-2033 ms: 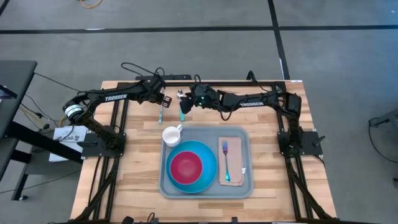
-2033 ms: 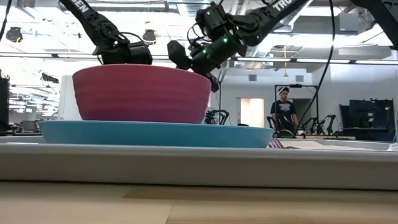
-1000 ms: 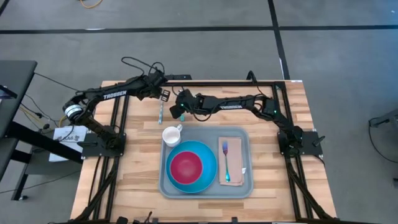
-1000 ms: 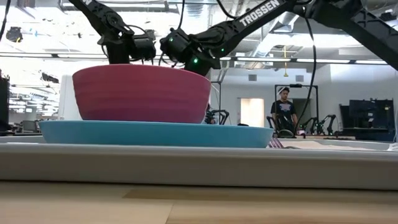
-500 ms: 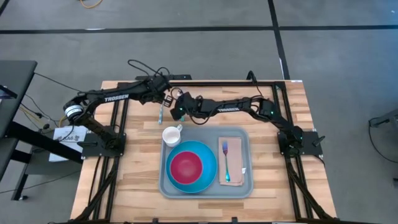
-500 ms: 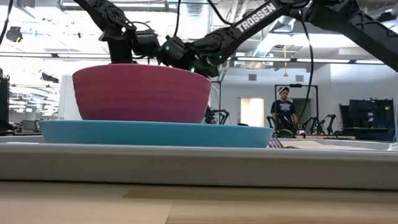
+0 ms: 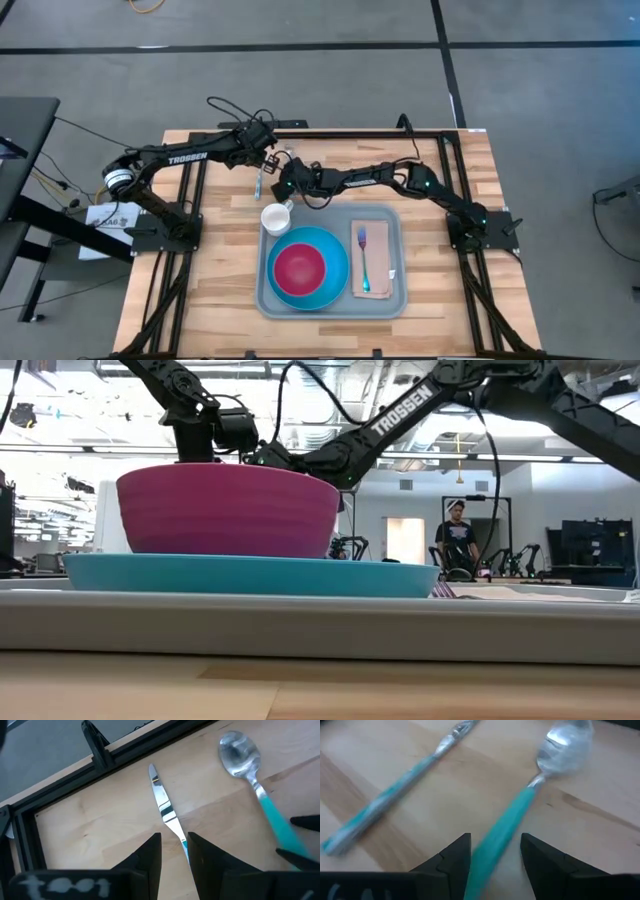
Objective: Set up tray
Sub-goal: Put the blue spoon on the gray napkin to the right of the purple fork
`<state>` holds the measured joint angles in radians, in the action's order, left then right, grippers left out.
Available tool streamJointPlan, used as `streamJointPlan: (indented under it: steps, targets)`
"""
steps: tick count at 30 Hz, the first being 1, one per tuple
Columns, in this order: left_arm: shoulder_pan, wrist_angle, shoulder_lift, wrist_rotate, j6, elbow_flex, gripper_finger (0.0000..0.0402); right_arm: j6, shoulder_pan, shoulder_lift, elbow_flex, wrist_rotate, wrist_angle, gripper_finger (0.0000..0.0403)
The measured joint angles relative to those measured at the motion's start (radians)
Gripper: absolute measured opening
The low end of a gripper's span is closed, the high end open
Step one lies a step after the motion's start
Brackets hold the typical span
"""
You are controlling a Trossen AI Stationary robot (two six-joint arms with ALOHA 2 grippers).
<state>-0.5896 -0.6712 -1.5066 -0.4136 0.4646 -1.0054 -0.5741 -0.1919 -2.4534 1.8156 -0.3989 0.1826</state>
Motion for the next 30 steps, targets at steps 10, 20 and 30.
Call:
streamJointPlan:
  steps: [10,20,30]
  targets:
    - [0.0,-0.012,0.0,-0.016,-0.014,0.0,0.0082,0.034,0.009,-0.019,0.004,-0.058,0.038,0.0166]
    - [0.0,-0.029,0.0,-0.018,-0.014,0.0,0.0082,0.043,0.029,-0.015,0.005,-0.106,0.157,0.0134]
    - [0.006,-0.029,0.0,-0.018,-0.012,0.001,0.0082,0.051,0.055,-0.011,0.005,-0.159,0.289,0.0059]
